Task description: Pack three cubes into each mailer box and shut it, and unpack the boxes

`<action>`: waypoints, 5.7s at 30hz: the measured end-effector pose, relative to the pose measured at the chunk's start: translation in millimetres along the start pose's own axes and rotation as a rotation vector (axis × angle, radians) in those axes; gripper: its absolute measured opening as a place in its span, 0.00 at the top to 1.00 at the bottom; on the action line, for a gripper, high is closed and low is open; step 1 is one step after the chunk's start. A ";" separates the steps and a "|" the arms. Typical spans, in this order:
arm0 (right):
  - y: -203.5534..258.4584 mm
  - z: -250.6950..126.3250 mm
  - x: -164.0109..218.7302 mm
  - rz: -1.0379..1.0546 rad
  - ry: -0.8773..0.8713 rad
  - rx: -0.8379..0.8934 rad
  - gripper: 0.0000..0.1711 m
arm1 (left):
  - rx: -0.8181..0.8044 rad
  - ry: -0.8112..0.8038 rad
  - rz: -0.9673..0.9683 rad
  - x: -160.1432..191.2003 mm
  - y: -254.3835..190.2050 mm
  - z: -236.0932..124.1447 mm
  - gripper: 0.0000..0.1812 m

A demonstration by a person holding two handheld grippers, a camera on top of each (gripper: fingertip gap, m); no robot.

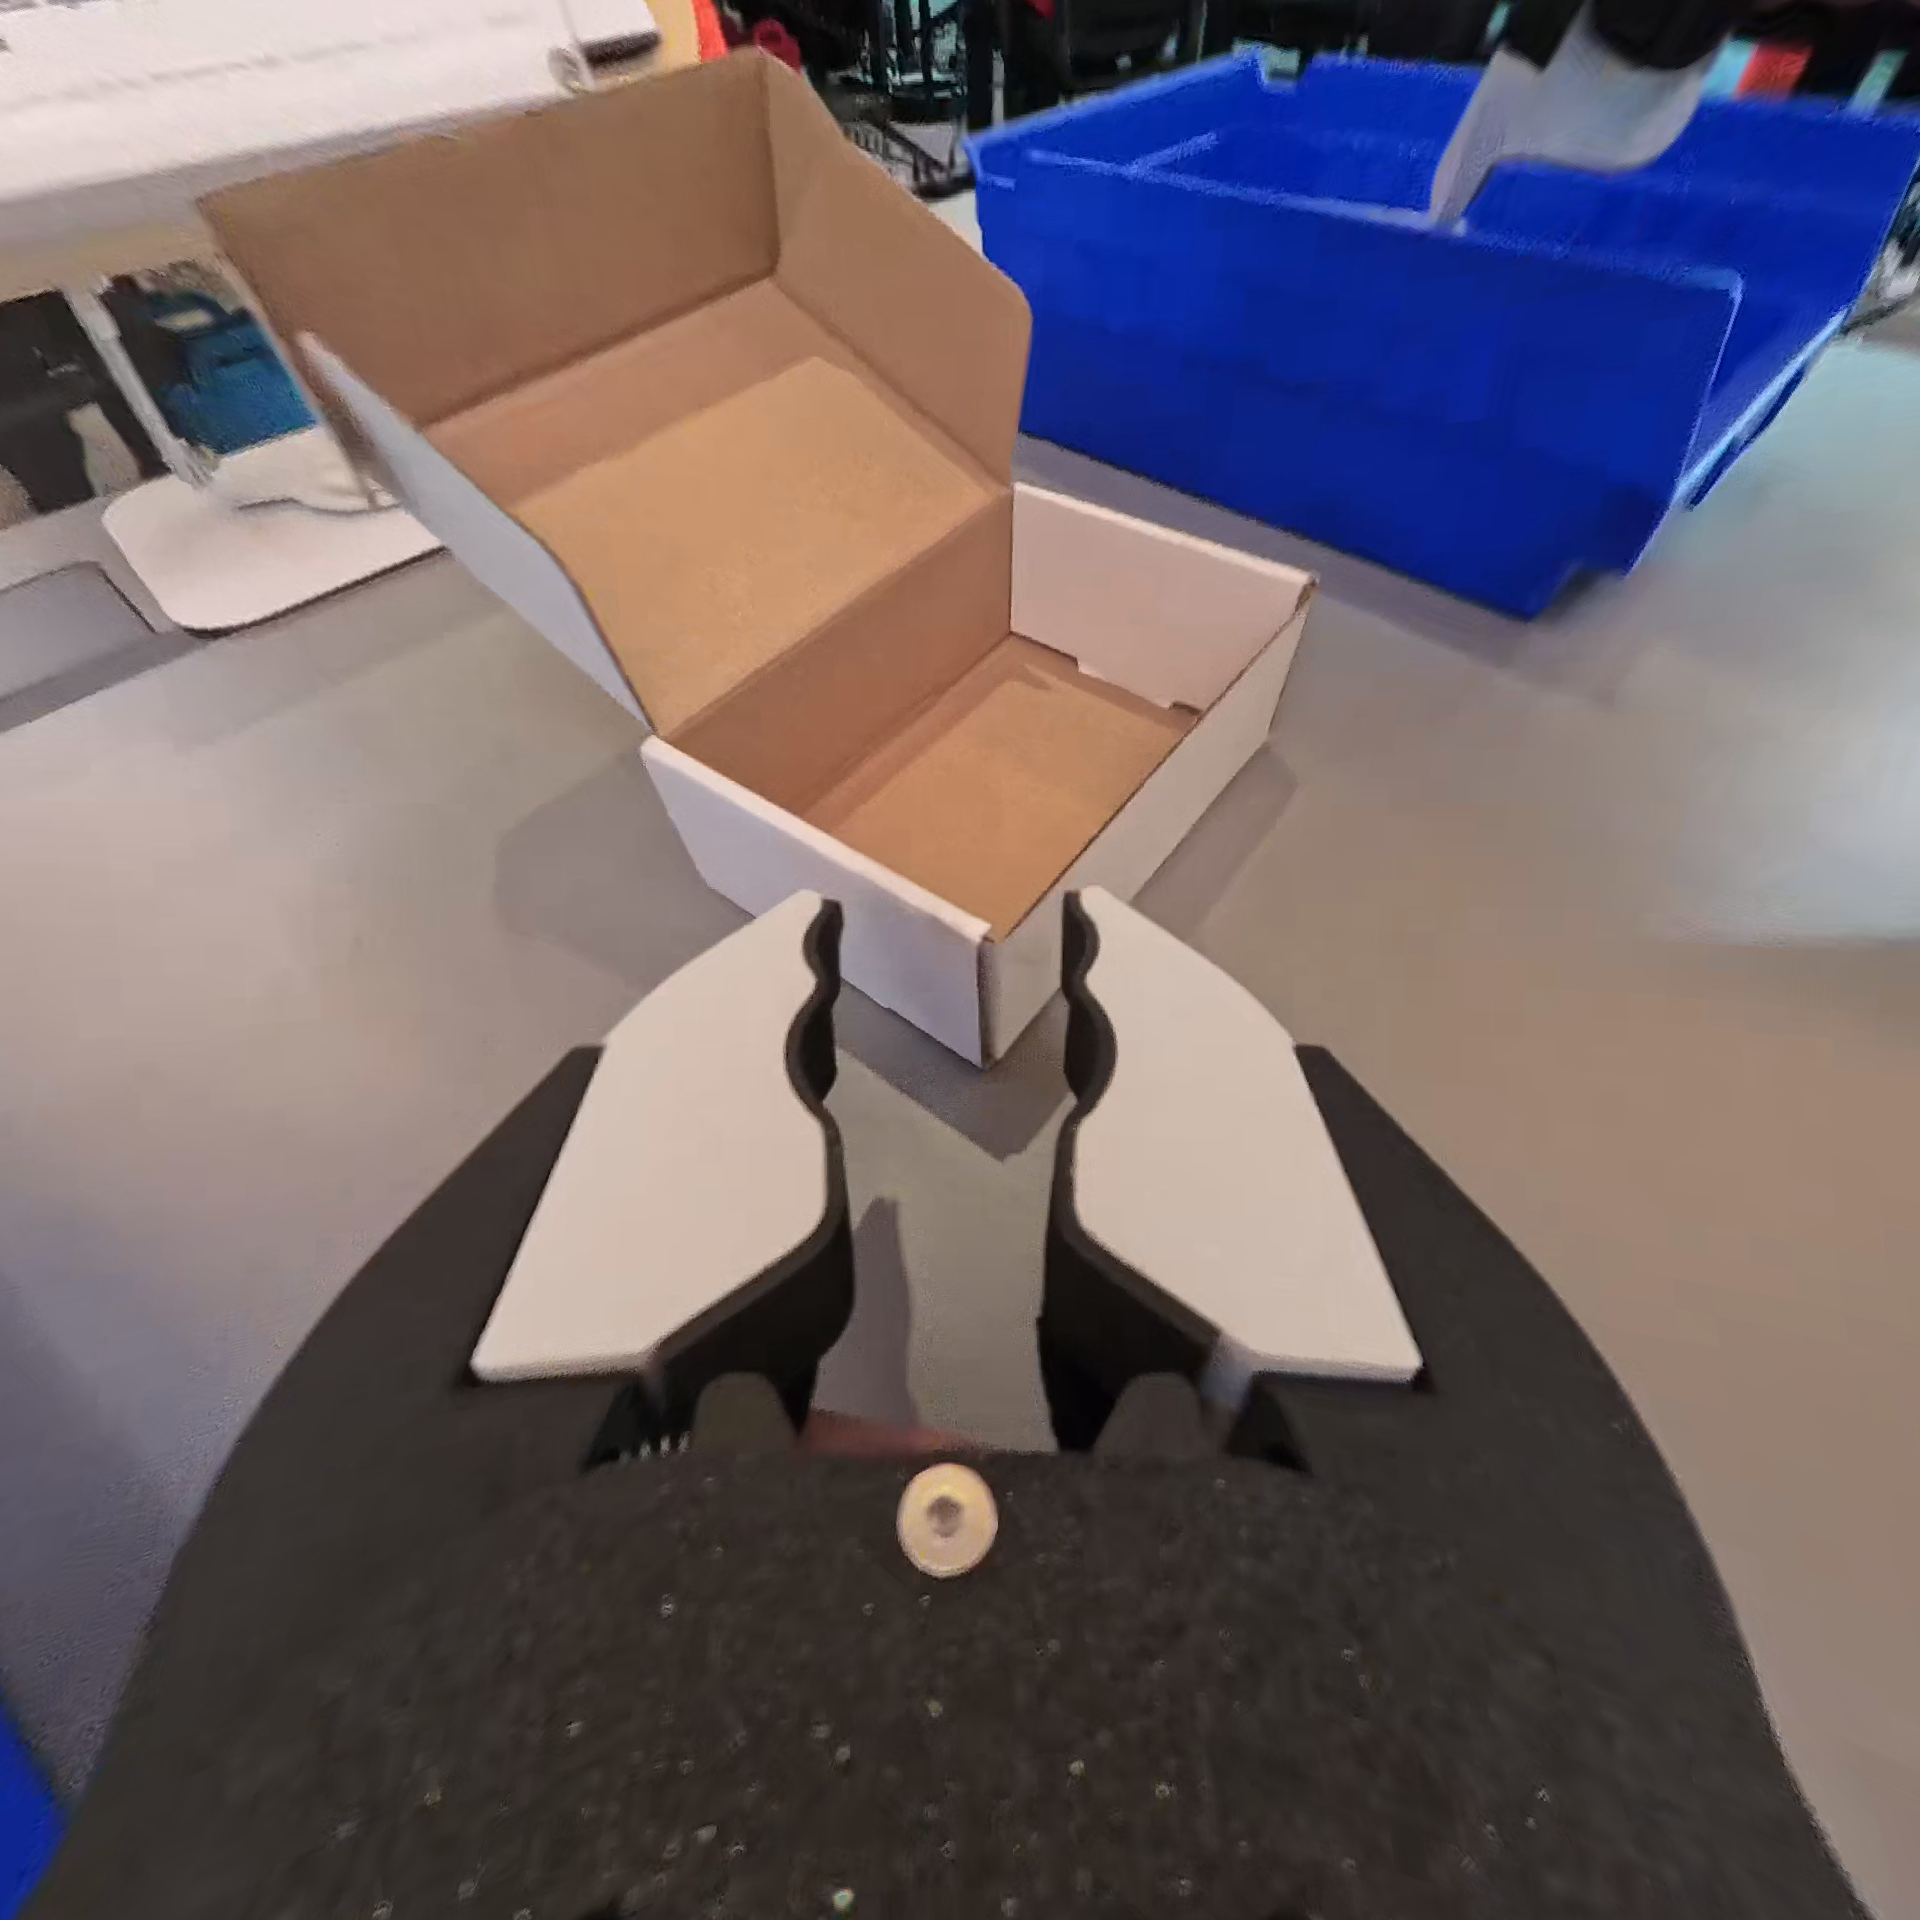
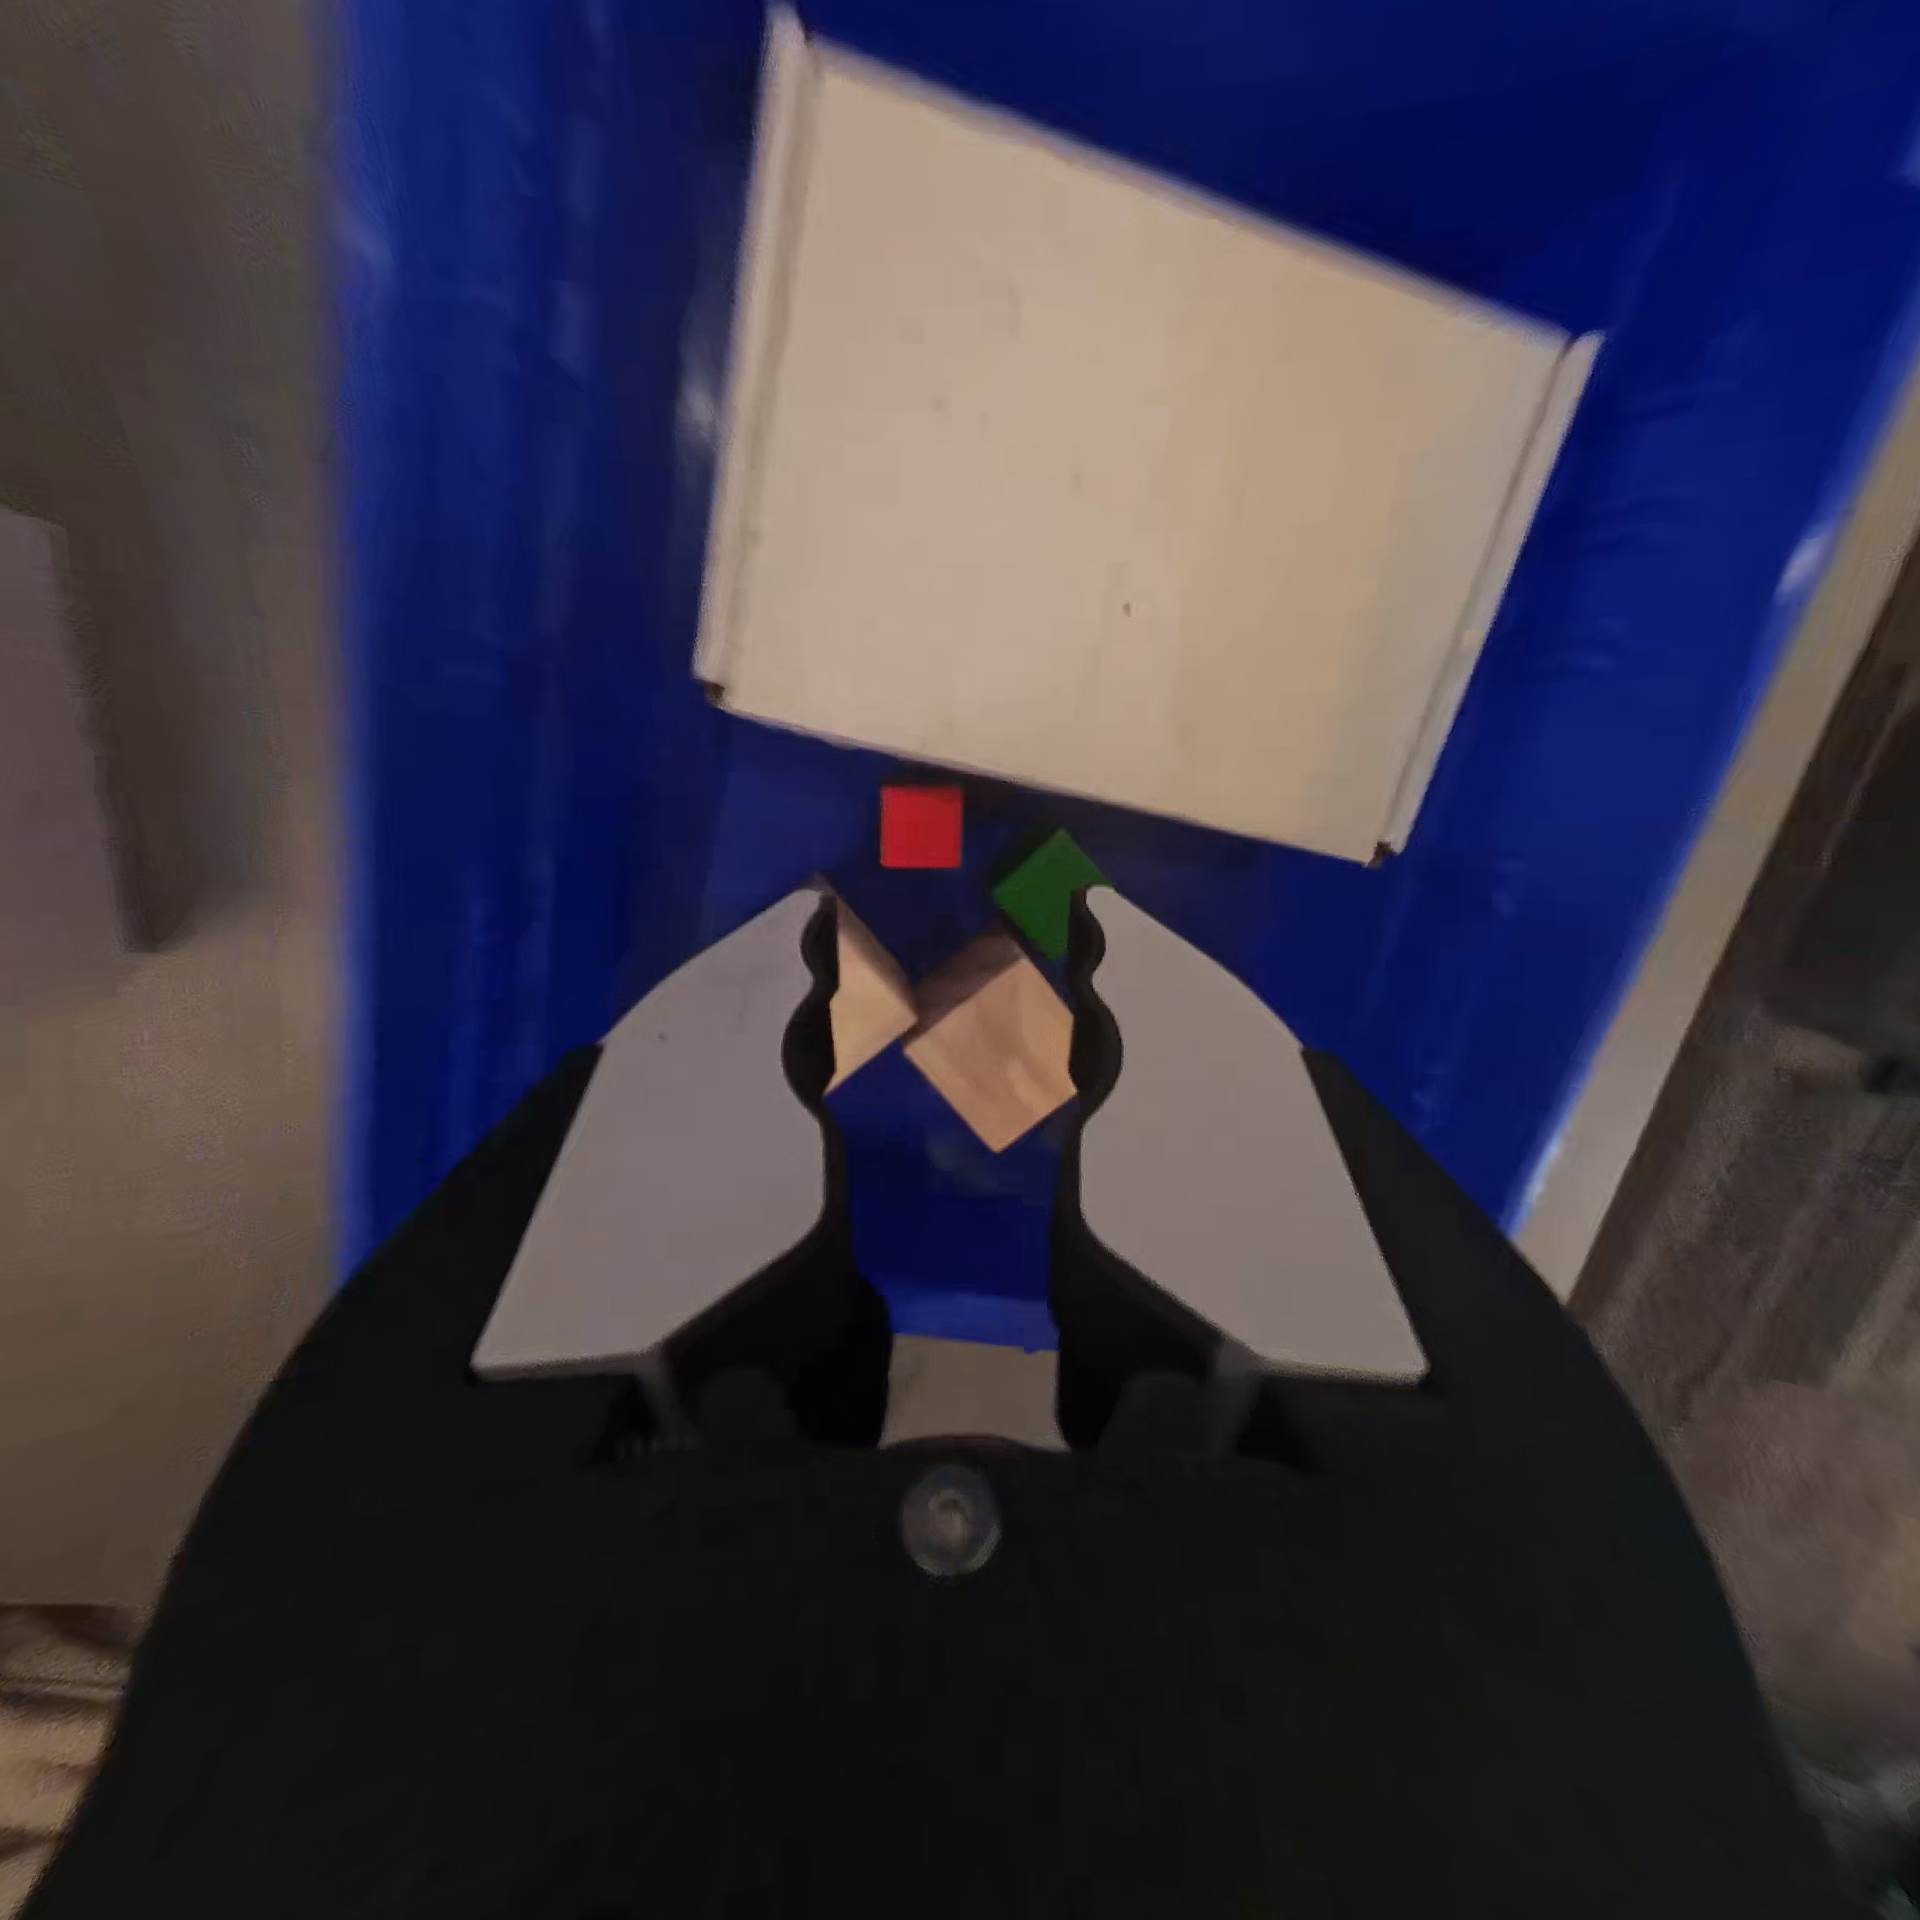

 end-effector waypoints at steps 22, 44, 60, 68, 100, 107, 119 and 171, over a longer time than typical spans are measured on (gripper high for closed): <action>204.1 22.1 -69.0 -0.143 -0.612 -0.176 0.95 | -0.326 0.075 -0.329 -65.4 94.9 72.2 1.00; 247.3 -36.7 21.9 -0.322 -0.841 0.054 0.96 | -0.374 0.063 -0.212 -48.0 21.1 -23.1 0.91; 243.8 -39.9 60.6 -0.205 -0.865 -0.102 0.96 | -0.474 -0.147 0.191 -39.5 -17.3 -45.8 0.95; 250.4 -41.9 80.9 -0.288 -0.802 -0.165 0.95 | -0.380 -0.028 0.067 -22.4 -34.4 -64.3 0.95; 259.5 -68.0 123.3 -0.305 -0.791 -0.173 0.95 | -0.259 0.079 0.020 -7.4 -66.8 -88.6 0.99; 257.9 -71.6 139.0 -0.357 -0.806 -0.175 0.96 | -0.221 0.143 0.045 5.3 -80.4 -98.2 0.98; 268.6 -43.8 166.3 -0.244 -0.534 -0.398 0.99 | -0.073 0.278 -0.132 41.4 -96.5 -102.1 1.00; 242.4 -36.1 171.0 -0.377 -0.515 -0.486 0.74 | -0.024 0.290 -0.190 50.3 -85.0 -100.4 0.89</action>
Point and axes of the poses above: each gripper's, where its closed fingertips meet, z out along the fingers, x out of its underside, y = z × x across the jaws, the point moved 3 cm from there along -z, back along the fingers, and after that the axes turned 11 degrees about -y, right-handed, at the moved point
